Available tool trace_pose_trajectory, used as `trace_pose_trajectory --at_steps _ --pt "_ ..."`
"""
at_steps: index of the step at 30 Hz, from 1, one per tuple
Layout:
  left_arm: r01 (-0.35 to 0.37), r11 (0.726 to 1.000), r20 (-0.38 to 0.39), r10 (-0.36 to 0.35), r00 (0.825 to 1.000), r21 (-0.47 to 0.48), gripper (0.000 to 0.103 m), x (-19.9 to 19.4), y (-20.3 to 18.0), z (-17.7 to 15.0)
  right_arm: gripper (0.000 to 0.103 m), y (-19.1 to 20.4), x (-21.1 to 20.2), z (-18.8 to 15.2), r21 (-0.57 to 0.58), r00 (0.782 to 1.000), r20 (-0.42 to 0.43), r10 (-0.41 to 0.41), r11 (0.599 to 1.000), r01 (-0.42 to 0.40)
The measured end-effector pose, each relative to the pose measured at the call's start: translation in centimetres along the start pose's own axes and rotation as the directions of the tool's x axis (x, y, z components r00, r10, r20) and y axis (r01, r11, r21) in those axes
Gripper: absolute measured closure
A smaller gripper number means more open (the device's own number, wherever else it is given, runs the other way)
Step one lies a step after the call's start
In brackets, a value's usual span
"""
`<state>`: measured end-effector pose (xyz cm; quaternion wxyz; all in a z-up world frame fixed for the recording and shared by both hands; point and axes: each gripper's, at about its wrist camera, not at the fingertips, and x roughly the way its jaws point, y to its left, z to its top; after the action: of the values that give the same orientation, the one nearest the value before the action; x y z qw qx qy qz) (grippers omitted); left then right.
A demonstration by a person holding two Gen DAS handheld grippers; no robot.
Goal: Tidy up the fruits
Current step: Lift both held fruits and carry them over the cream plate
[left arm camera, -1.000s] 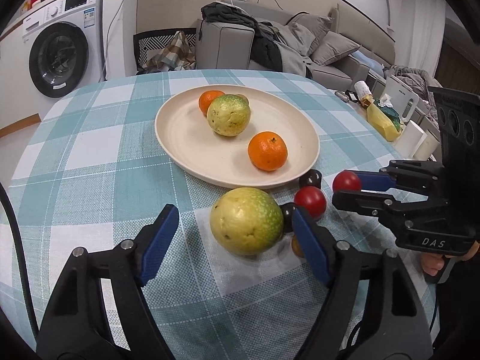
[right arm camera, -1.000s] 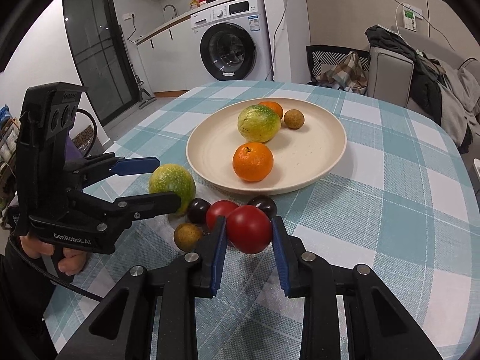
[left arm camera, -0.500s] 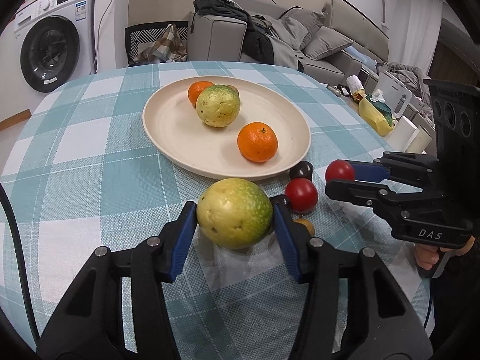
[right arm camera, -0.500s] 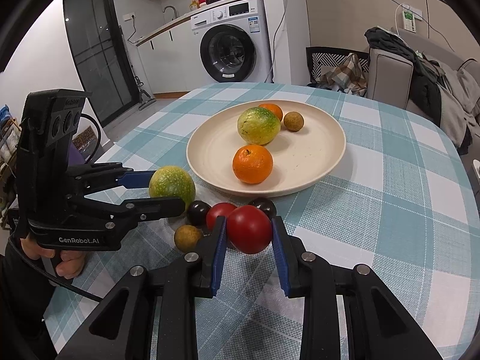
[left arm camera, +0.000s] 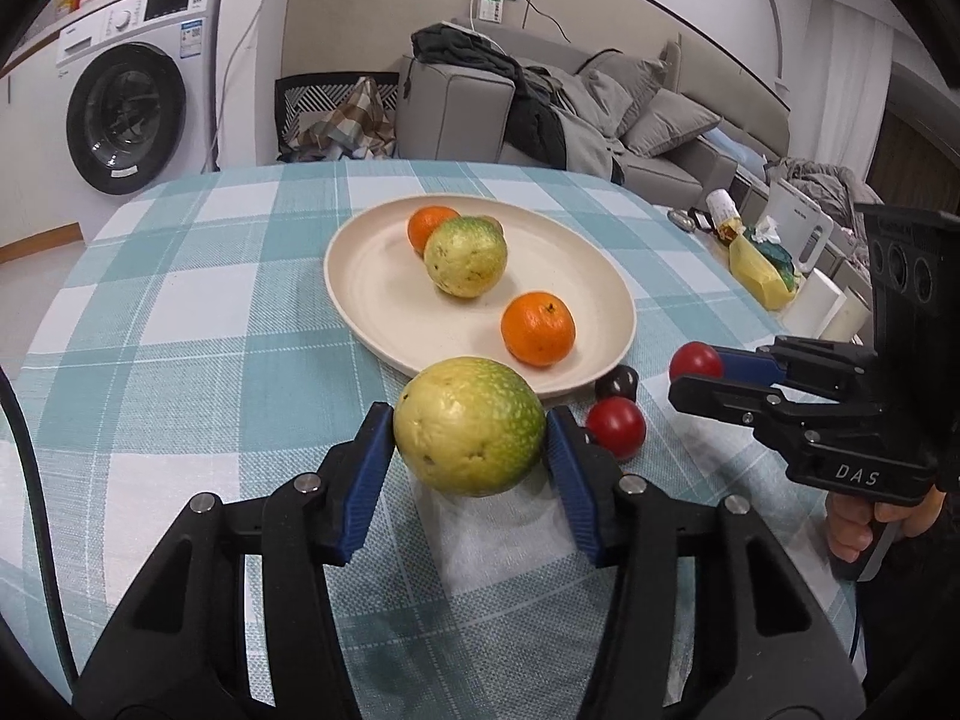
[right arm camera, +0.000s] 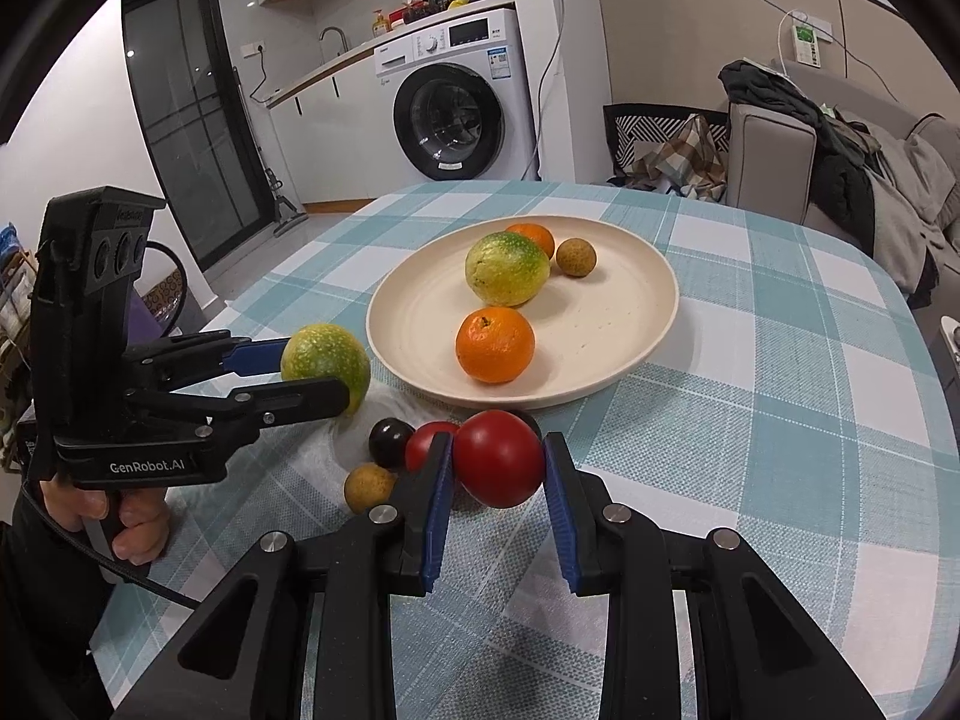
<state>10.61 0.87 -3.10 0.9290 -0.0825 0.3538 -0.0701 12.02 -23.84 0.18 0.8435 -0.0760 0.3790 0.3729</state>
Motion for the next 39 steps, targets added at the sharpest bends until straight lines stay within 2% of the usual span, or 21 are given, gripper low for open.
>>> trace_pose_trajectory --at_steps 4,18,39 --pt "-0.02 1.0 0.038 0.02 0.999 -0.01 0.054 -0.7 0.2 0.3 0.073 -0.3 -0.4 0.2 0.021 0.999 0.032 -0.011 1.0 0.01" --pt "-0.041 0.999 0.081 0.043 0.996 -0.025 0.054 -0.9 0.1 1.4 0.073 -1.0 -1.0 0.6 0.076 0.994 0.107 -0.028 0.997 0.02" --pt "-0.076 0.997 0.105 0.075 0.992 0.003 0.054 1.1 -0.9 4.5 0.073 -1.9 -1.0 3.0 0.108 0.989 0.139 -0.049 0.994 0.034"
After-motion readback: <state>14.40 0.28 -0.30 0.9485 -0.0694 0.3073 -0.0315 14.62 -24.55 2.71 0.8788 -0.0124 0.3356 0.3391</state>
